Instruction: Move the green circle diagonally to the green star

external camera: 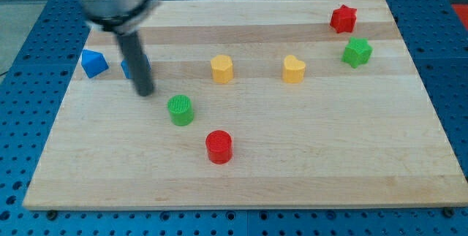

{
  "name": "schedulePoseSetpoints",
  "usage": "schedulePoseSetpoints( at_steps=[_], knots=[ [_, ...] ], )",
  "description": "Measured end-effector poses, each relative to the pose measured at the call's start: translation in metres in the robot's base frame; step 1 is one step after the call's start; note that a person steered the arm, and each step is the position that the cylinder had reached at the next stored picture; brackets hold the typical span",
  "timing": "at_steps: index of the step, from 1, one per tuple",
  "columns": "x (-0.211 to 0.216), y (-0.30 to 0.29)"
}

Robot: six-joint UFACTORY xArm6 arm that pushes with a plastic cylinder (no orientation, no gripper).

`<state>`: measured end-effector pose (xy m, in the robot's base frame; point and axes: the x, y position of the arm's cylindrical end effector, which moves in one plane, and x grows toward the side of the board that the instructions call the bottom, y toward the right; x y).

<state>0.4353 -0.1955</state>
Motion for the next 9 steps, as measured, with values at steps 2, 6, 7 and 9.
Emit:
schedulePoseSetpoints(
  at_steps=[2, 6, 7, 9],
  knots=[
    [0.077, 0.153],
    [0.039, 0.108],
    [0.029, 0.085],
    [0.012, 0.208]
  ],
)
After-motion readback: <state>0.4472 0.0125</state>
